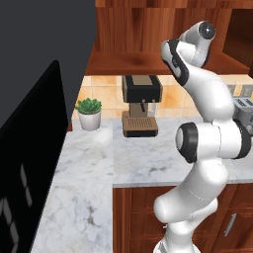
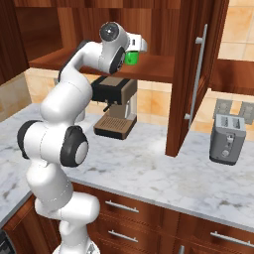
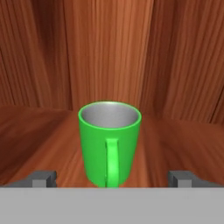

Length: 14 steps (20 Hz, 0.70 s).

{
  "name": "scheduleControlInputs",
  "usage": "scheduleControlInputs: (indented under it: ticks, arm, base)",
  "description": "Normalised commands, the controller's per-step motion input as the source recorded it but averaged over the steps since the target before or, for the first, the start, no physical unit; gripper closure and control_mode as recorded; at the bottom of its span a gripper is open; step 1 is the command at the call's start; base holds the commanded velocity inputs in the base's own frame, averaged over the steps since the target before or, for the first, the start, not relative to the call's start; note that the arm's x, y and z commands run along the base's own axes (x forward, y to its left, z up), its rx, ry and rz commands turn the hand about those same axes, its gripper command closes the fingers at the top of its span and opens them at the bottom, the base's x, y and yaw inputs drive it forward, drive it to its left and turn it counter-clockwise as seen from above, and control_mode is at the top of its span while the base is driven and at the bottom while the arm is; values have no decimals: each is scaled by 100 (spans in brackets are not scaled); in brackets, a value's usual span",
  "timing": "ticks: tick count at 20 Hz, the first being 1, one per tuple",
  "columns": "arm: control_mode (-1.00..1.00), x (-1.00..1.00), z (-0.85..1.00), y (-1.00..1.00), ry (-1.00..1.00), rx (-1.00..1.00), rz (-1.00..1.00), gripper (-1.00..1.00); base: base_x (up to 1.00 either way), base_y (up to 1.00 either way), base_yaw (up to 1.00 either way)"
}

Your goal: Open the cabinet directly in front. Then move the liquor and the mug to the dining counter with the jar on it.

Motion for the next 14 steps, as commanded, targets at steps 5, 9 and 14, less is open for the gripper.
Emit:
scheduleControlInputs:
  ticks: [5,9,14]
  arm:
    - [-100,17,-3,0,0,0,0,-100]
    - [-100,8,-10,0,0,0,0,-100]
    - [-100,16,-13,0,0,0,0,-100]
  base:
    - [0,0,0]
    - [0,0,0]
    - [0,0,0]
